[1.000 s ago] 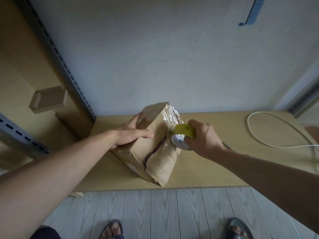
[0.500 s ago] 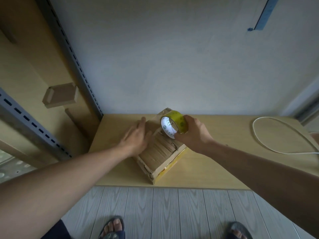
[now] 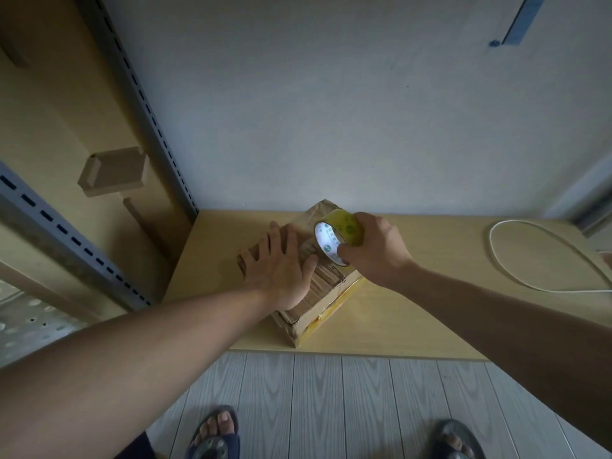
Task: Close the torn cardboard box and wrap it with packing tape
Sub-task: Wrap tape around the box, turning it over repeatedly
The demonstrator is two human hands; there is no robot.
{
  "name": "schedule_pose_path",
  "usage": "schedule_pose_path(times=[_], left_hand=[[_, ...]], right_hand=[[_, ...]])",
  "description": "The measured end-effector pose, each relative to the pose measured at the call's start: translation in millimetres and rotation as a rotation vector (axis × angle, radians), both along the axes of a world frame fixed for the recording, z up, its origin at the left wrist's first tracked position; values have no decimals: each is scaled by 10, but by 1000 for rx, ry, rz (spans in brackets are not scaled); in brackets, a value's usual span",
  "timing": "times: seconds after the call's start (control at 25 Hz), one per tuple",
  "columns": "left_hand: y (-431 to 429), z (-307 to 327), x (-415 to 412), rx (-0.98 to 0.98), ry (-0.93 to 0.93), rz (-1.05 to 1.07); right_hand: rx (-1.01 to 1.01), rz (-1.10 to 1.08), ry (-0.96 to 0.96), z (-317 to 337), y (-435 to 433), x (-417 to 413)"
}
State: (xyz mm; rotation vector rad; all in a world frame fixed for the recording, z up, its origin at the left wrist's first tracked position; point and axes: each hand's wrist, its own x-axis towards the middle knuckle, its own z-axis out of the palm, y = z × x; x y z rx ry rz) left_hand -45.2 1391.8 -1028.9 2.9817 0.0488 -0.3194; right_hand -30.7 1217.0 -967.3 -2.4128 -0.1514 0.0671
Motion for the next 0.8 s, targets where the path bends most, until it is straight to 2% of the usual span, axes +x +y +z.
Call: schedule_pose_path(times=[0.44, 0.64, 0.8], left_hand=[[-21, 2, -33, 42, -14, 30], [-44, 7, -31, 28, -4, 10], [-56, 19, -28, 39, 2, -12]], right_hand=[[-90, -34, 100, 229, -284, -286], [56, -34, 268, 339, -335, -459], [136, -61, 317, 409, -335, -496]])
